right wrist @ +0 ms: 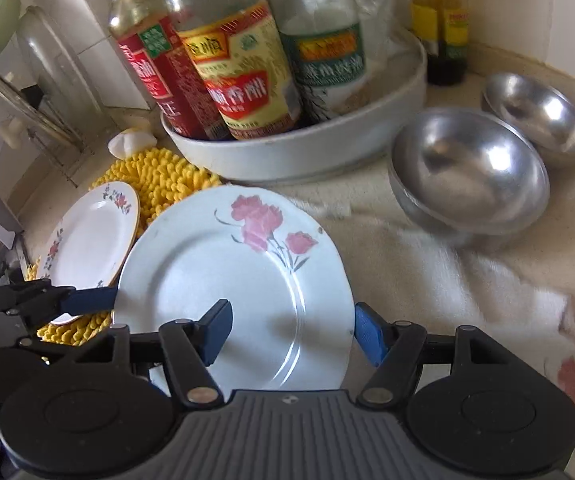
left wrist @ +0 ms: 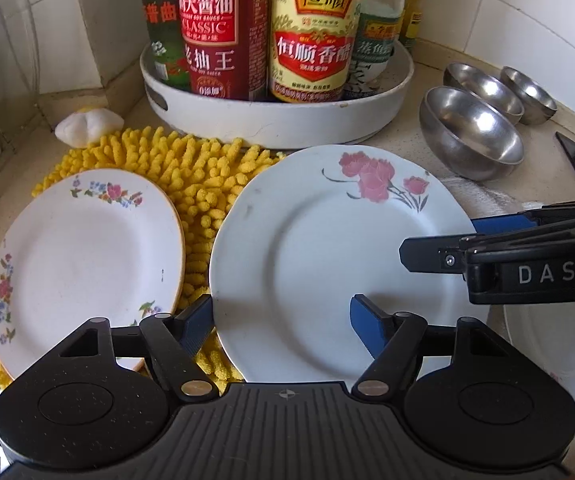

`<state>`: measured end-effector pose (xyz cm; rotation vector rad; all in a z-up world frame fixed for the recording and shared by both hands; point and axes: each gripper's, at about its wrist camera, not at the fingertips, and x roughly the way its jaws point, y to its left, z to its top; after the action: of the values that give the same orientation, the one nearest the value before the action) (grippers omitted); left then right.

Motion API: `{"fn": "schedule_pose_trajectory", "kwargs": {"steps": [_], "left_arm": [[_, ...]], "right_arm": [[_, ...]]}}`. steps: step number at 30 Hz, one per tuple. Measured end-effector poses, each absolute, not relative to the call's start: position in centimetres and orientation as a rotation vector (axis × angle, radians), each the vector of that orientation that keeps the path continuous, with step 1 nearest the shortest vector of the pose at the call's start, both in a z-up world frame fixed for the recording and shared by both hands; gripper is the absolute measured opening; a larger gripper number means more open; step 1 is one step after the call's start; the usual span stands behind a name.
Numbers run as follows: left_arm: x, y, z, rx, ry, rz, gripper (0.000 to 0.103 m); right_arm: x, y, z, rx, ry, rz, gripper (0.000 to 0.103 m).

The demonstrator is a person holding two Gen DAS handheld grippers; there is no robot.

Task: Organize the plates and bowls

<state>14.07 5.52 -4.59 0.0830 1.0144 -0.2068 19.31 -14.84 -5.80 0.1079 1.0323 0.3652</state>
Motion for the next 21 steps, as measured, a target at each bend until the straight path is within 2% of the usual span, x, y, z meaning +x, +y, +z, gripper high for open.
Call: {"fn": "schedule_pose_trajectory", "kwargs": {"steps": [5, 8, 10, 14, 16, 17, 21], "left_arm": [[14.0, 5.7, -5.4, 0.071, 1.048, -0.249, 0.078], [14.1, 5.7, -5.9, 0.101, 1.043, -0.24, 0.084], [14.2, 5.8, -6.0, 0.102, 1.045, -0.239, 0.087], [14.0, 5.8, -6.2, 0.12, 1.017, -0.232, 0.088], [13.9, 5.8, -6.1, 0.113, 1.015, -0.234, 0.083], [13.9, 5.8, -6.0, 0.107, 1.017, -0.247, 0.074], [13.7, 5.2, -5.8, 0.131, 1.011, -0.241, 0.075]], "right_arm": [[18.8, -16.0, -6.9, 0.125, 1.09, 0.363, 0.079], [18.8, -16.1, -7.3, 0.14, 1.096, 0.368, 0.079], [18.6, -15.8, -7.4, 0.132, 1.078, 0.378, 0.085], [18.3, -15.7, -7.4, 0.134, 1.061, 0.371, 0.085], [18.2, -15.6, -7.3, 0.146, 1.056, 0.371, 0.081], [18.2, -15.5, -7.2, 0.147, 1.058, 0.353, 0.079], [18.2, -15.4, -7.0, 0.157, 1.058, 0.331, 0.078]]}}
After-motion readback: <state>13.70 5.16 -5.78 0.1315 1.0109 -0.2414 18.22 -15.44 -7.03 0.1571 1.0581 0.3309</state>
